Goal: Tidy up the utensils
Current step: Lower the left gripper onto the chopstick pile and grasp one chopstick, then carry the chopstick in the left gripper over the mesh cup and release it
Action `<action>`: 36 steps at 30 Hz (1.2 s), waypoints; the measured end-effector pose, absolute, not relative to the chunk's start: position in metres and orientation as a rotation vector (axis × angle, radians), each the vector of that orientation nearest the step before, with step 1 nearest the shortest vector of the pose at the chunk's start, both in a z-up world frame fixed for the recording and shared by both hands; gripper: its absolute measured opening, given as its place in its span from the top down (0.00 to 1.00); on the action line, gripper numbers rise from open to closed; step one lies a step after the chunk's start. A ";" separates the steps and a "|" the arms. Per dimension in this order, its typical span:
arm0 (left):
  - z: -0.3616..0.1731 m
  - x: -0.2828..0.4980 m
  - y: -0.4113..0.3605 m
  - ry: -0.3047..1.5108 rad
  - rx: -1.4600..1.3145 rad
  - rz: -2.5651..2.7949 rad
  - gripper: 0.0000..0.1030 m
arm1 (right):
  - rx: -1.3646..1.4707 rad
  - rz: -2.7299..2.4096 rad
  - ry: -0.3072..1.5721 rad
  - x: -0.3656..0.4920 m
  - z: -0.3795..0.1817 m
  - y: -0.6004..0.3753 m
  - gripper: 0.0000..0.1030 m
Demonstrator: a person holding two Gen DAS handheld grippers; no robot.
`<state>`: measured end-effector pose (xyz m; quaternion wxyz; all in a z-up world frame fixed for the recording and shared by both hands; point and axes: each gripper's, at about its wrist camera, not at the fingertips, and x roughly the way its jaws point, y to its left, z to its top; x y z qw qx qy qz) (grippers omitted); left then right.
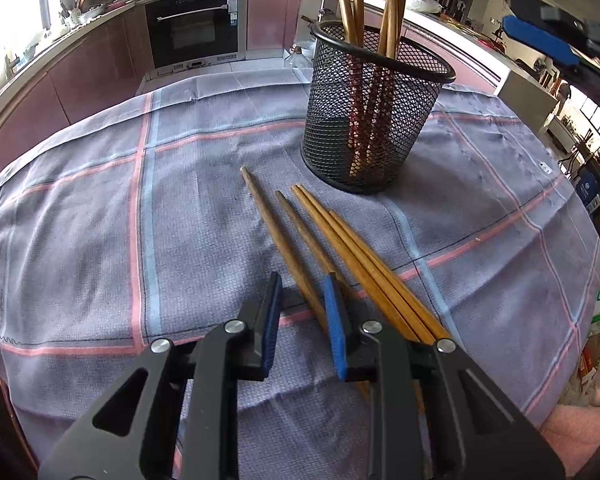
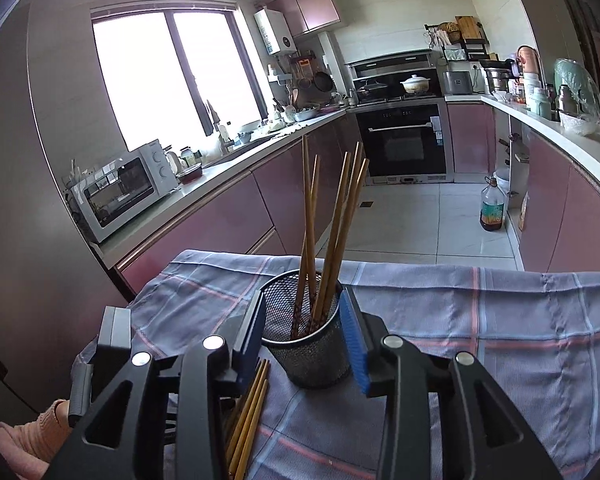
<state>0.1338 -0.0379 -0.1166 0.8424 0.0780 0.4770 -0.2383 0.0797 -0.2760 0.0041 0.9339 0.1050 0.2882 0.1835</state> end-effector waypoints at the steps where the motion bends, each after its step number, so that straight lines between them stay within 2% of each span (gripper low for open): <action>1: -0.116 0.134 -0.038 1.010 0.167 -0.507 0.84 | 0.218 0.376 0.597 0.078 0.002 -0.277 0.64; 2: -0.116 0.134 -0.038 1.013 0.162 -0.513 0.87 | 0.224 0.377 0.600 0.076 -0.001 -0.278 0.64; 9: -0.115 0.135 -0.038 1.016 0.190 -0.511 0.88 | 0.245 0.404 0.654 0.070 -0.021 -0.275 0.64; 15: -0.115 0.143 -0.047 1.033 0.257 -0.491 0.80 | 0.262 0.414 0.688 0.068 -0.033 -0.275 0.64; 24: -0.111 0.144 -0.053 1.017 0.282 -0.488 0.93 | 0.293 0.416 0.714 0.061 -0.046 -0.279 0.64; 36: -0.049 0.131 -0.022 0.870 0.103 -0.537 0.93 | 0.311 0.423 0.713 0.057 -0.052 -0.284 0.64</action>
